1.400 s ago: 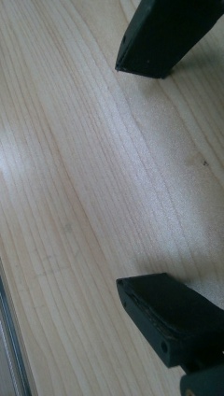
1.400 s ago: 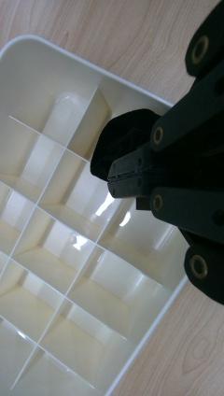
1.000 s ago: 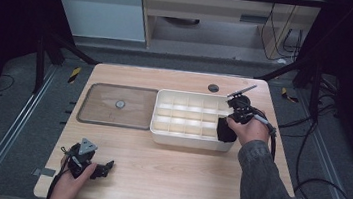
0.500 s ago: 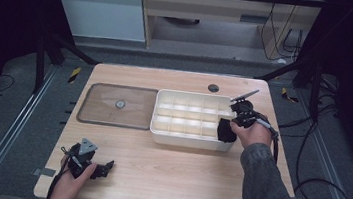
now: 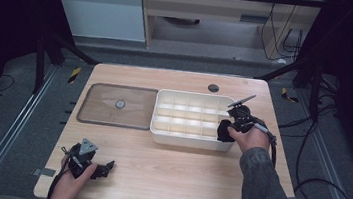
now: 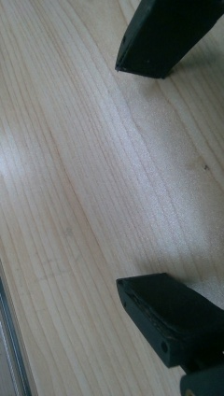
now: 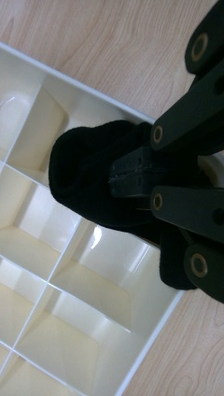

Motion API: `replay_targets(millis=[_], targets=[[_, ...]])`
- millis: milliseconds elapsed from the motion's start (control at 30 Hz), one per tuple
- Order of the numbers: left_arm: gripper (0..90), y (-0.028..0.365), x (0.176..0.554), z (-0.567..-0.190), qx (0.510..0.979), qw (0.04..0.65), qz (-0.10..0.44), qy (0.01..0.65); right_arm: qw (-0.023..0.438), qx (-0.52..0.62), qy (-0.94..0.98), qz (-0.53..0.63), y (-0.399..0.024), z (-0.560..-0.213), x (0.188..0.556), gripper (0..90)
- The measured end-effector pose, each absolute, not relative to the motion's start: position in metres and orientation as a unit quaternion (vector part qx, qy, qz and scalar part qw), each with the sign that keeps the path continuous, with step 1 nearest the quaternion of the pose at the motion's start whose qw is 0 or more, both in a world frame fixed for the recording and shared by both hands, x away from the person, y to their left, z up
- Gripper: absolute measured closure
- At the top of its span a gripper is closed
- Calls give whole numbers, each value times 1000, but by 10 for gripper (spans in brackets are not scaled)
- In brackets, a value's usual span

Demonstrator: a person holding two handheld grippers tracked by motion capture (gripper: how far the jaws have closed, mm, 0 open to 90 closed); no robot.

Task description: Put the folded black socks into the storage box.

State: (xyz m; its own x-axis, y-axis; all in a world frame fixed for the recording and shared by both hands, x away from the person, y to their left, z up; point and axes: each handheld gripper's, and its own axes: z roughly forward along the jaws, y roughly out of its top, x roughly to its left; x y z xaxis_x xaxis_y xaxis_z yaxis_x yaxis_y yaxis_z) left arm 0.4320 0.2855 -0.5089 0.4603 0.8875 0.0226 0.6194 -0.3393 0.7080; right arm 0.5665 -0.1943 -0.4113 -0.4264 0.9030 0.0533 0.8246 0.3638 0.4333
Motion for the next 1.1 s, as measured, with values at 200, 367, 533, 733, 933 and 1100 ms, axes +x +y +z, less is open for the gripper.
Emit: replay_targets(millis=[200, 367, 533, 733, 933, 1100], targets=[[0, 285, 432, -509, 791, 323, 208, 476, 91, 524, 822, 203, -192, -416, 565, 900], [0, 285, 432, -509, 791, 323, 208, 476, 89, 523, 824, 200, -191, -419, 565, 900], [0, 285, 432, -509, 791, 323, 209, 476, 83, 520, 827, 195, -189, -427, 564, 900], [0, 285, 432, -509, 791, 323, 209, 476, 77, 521, 828, 194, -188, -429, 565, 900], [0, 285, 432, -509, 791, 323, 209, 476, 71, 522, 828, 191, -188, -430, 564, 900], [0, 285, 432, -509, 791, 324, 209, 476, 69, 522, 828, 191, -188, -431, 564, 900]])
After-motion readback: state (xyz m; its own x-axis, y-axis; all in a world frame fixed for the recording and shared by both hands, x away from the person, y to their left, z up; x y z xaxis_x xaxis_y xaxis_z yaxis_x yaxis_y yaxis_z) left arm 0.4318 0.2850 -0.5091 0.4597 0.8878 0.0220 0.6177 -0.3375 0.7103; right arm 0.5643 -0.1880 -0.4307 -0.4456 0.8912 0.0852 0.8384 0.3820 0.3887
